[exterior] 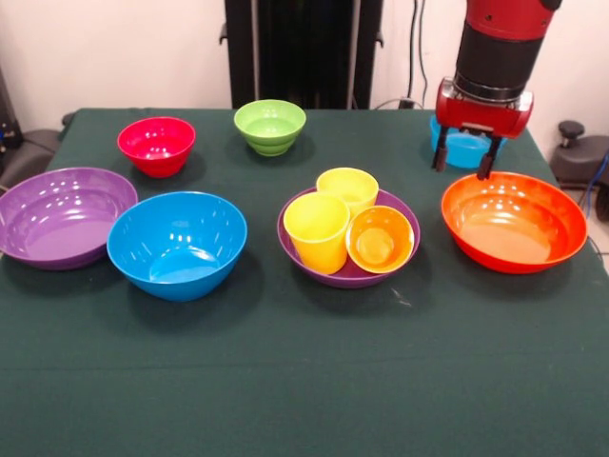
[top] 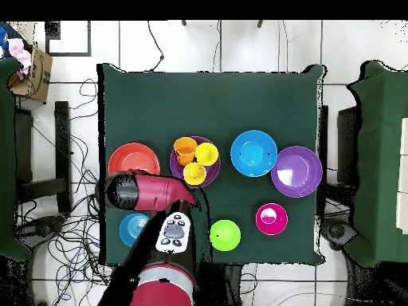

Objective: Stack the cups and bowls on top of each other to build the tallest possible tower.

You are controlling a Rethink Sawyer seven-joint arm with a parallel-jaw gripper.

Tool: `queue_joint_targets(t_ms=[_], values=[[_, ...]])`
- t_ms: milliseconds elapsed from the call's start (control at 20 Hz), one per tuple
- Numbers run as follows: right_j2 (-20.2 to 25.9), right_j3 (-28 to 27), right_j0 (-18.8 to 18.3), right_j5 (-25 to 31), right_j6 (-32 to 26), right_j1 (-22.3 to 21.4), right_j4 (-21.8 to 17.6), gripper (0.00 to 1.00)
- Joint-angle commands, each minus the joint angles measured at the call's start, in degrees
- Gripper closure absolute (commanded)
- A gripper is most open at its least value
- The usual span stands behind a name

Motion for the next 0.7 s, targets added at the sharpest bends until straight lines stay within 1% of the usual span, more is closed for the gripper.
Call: queue_joint_targets(t_ms=[50,200,400,700], values=[[5.02,2.98,0.33,2.24,10.53,-0.81,2.66,0.0],[5.34,2.82,0.22,1.03,10.46,-0.05,2.84,0.0],[5.55,1.08,-0.05,-1.78,10.23,2.89,2.89,0.0],[6.21,0.39,-0.7,-6.43,9.67,6.29,2.52,0.0]])
